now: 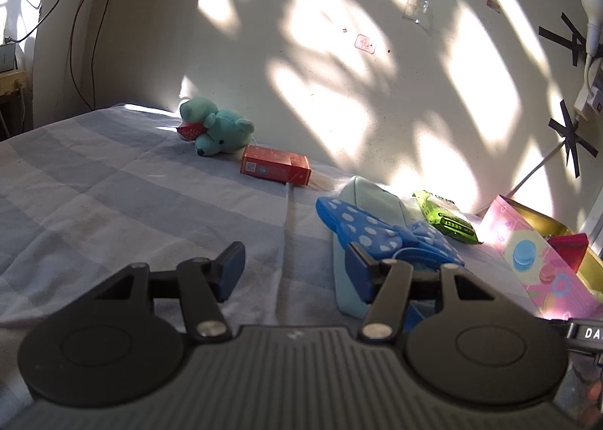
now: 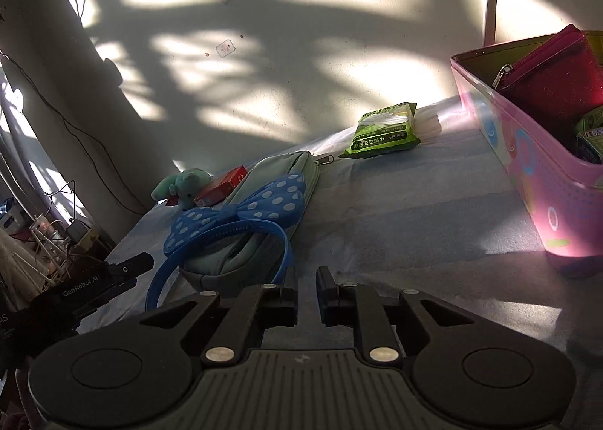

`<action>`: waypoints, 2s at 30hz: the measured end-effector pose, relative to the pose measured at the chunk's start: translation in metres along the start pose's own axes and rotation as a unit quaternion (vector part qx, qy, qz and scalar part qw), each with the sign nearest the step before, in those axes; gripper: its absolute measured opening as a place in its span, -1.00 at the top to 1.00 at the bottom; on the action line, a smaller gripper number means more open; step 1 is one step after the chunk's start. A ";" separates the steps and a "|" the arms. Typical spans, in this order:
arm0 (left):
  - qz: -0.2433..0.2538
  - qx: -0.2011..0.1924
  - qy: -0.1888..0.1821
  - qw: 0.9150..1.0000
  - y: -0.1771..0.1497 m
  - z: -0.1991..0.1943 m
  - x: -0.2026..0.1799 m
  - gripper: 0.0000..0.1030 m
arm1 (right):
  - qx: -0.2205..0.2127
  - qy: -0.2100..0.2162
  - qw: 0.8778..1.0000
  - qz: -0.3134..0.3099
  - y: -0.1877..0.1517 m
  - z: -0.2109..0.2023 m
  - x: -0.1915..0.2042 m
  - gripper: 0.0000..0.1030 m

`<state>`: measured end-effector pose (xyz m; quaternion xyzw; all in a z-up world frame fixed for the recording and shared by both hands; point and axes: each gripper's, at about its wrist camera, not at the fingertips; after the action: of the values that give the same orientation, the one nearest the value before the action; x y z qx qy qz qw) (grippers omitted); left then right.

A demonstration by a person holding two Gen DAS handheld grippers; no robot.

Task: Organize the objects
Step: 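Lift the blue bow headband off the teal pouch with the right gripper, then lower the headband into the pink tin and open the right gripper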

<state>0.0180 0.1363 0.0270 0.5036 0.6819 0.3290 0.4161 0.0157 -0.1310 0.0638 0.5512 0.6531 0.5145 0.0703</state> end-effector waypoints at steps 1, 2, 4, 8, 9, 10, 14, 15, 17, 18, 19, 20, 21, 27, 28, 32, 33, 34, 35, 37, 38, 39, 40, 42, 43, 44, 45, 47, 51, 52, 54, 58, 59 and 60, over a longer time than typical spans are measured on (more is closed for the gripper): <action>0.007 0.005 -0.007 1.000 -0.001 -0.005 -0.006 -0.18 | -0.002 -0.001 1.000 -0.004 -0.001 0.000 0.000 0.65; 0.015 0.011 -0.013 1.000 -0.001 -0.009 -0.013 -0.18 | -0.004 0.001 1.000 -0.005 -0.001 0.001 0.000 0.62; 0.030 0.021 -0.020 0.999 -0.002 -0.014 -0.025 -0.18 | -0.007 0.005 1.000 -0.008 0.000 0.002 0.002 0.61; 0.051 0.050 0.003 0.997 -0.004 -0.007 -0.041 -0.18 | -0.019 0.011 1.000 -0.013 0.002 0.000 0.004 0.55; 0.048 0.057 0.003 0.997 -0.005 -0.005 -0.040 -0.18 | -0.021 0.012 1.000 -0.018 0.003 -0.001 0.004 0.50; 0.047 0.063 0.004 0.997 -0.007 -0.002 -0.040 -0.18 | -0.023 0.013 0.999 -0.022 0.004 -0.001 0.005 0.47; 0.057 0.079 0.013 0.995 -0.015 0.004 -0.042 -0.06 | -0.028 0.016 0.999 -0.028 0.006 0.000 0.008 0.40; 0.056 0.085 0.015 0.995 -0.016 0.006 -0.041 0.07 | -0.024 0.018 0.999 -0.029 0.006 0.002 0.008 0.37; 0.048 0.098 0.015 0.994 -0.017 0.011 -0.037 0.29 | -0.013 0.020 0.999 -0.026 0.005 0.008 0.008 0.36; 0.043 0.103 0.013 0.994 -0.018 0.013 -0.034 0.41 | -0.007 0.021 0.999 -0.024 0.004 0.011 0.008 0.35; 0.040 0.107 0.013 0.993 -0.018 0.014 -0.033 0.51 | 0.002 0.022 0.999 -0.022 0.003 0.016 0.008 0.34; 0.036 0.112 0.012 0.993 -0.019 0.016 -0.031 0.55 | 0.008 0.022 0.999 -0.021 0.003 0.019 0.008 0.34; 0.034 0.116 0.011 0.993 -0.020 0.018 -0.030 0.62 | 0.019 0.020 0.999 -0.018 0.002 0.025 0.007 0.34; 0.040 0.113 0.008 0.993 -0.023 0.017 -0.032 0.77 | 0.040 0.022 0.999 -0.019 -0.001 0.037 0.007 0.43; 0.040 0.112 0.006 0.993 -0.023 0.016 -0.033 0.77 | 0.045 0.023 0.998 -0.028 -0.002 0.038 0.009 0.58; 0.034 0.105 -0.005 0.994 -0.021 0.010 -0.034 0.77 | 0.036 0.019 0.998 -0.048 -0.006 0.032 0.018 0.87; 0.032 0.101 -0.011 0.994 -0.019 0.007 -0.035 0.77 | 0.027 0.015 0.998 -0.052 -0.006 0.027 0.020 0.87; 0.035 0.094 -0.015 0.995 -0.017 0.003 -0.039 0.77 | 0.014 0.014 0.998 -0.057 -0.004 0.020 0.022 0.87; 0.042 0.084 -0.018 0.995 -0.014 -0.001 -0.043 0.77 | 0.002 0.013 0.998 -0.063 -0.002 0.014 0.024 0.87; 0.052 0.068 -0.031 0.996 -0.006 -0.009 -0.054 0.77 | -0.024 0.006 0.997 -0.075 0.003 0.000 0.026 0.87; 0.057 0.062 -0.037 0.996 -0.002 -0.012 -0.062 0.77 | -0.036 0.002 0.996 -0.079 0.006 -0.007 0.025 0.87; 0.063 0.056 -0.043 0.996 0.003 -0.013 -0.070 0.77 | -0.046 -0.002 0.996 -0.081 0.009 -0.013 0.023 0.87; 0.069 0.051 -0.050 0.995 0.007 -0.014 -0.079 0.77 | -0.058 -0.007 0.995 -0.082 0.014 -0.021 0.019 0.87; 0.080 0.049 -0.069 0.993 0.015 -0.012 -0.100 0.77 | -0.079 -0.018 0.994 -0.079 0.025 -0.034 0.009 0.86; 0.086 0.049 -0.078 0.992 0.019 -0.009 -0.113 0.77 | -0.091 -0.025 0.993 -0.076 0.031 -0.043 0.002 0.86; 0.091 0.048 -0.089 0.991 0.023 -0.007 -0.126 0.77 | -0.104 -0.033 0.991 -0.074 0.038 -0.052 -0.007 0.86; 0.100 0.045 -0.100 0.989 0.026 -0.006 -0.141 0.77 | -0.116 -0.040 0.990 -0.073 0.044 -0.060 -0.015 0.86; 0.122 0.036 -0.121 0.984 0.030 -0.002 -0.176 0.77 | -0.140 -0.065 0.985 -0.078 0.058 -0.079 -0.035 0.86; 0.157 0.034 -0.163 0.973 0.028 0.013 -0.245 0.77 | -0.167 -0.111 0.978 -0.064 0.078 -0.113 -0.085 0.86; 0.166 0.037 -0.171 0.970 0.026 0.019 -0.264 0.77 | -0.170 -0.121 0.976 -0.055 0.082 -0.120 -0.101 0.86; 0.176 0.044 -0.184 0.966 0.019 0.028 -0.297 0.77 | -0.174 -0.137 0.974 -0.039 0.088 -0.132 -0.128 0.86; 0.196 0.055 -0.197 0.959 0.004 0.048 -0.350 0.77 | -0.171 -0.176 0.969 -0.020 0.096 -0.140 -0.174 0.86; 0.202 0.059 -0.199 0.957 0.001 0.052 -0.360 0.77 | -0.168 -0.182 0.969 -0.015 0.097 -0.140 -0.184 0.86; 0.207 0.063 -0.199 0.956 -0.002 0.057 -0.369 0.77 | -0.165 -0.187 0.968 -0.010 0.098 -0.139 -0.193 0.86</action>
<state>0.1227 -0.2168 0.0870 0.7142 0.4852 0.2577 0.4338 0.0614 -0.3799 0.1096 0.6114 0.5399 0.5024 0.2867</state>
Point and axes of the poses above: each gripper's, at about its wrist camera, not at the fingertips, and z roughly the way its jaws point, x to its left, y to its top, and after that the axes turned 2 degrees about y, right-handed
